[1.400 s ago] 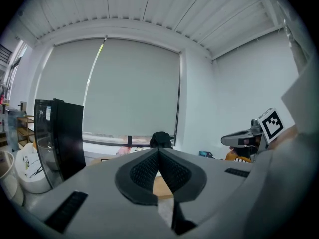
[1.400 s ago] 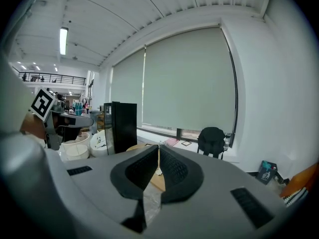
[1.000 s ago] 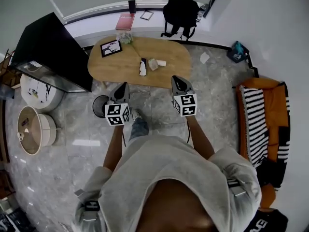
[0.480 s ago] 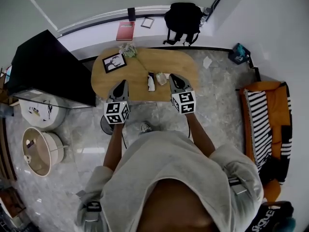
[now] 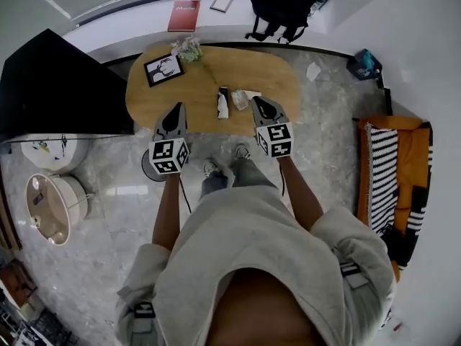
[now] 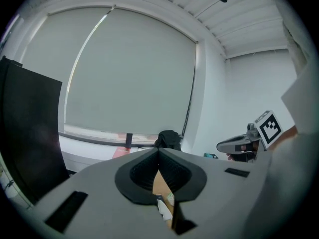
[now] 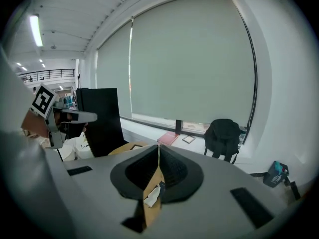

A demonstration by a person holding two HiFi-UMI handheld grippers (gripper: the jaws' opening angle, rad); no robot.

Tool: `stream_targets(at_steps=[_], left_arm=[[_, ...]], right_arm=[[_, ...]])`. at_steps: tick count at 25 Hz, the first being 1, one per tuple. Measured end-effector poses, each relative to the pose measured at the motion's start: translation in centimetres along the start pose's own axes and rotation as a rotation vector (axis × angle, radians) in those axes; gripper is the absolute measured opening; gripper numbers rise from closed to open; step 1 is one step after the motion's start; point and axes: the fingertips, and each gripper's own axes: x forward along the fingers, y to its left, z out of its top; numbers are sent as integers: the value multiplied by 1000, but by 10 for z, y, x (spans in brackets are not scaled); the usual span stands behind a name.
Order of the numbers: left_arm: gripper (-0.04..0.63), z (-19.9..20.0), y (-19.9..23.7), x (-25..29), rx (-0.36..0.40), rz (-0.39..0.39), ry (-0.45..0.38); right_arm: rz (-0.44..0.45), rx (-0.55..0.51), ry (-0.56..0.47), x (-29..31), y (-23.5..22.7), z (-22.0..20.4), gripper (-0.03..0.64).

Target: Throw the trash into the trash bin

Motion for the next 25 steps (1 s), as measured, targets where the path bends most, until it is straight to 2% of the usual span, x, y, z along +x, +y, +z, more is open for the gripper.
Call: stream_targets(at_steps=[4,10,25], left_arm=[[18,-25,-9,10,-28,50,53],[18,-70,-16,31,-52,67,127],[18,-211,1,27,-130,112,261]], right_arm=[[51,25,61,18,-14,-29,31],[70,63,144,39,-30,-81,32],[130,94,337,64,8,-230,31]])
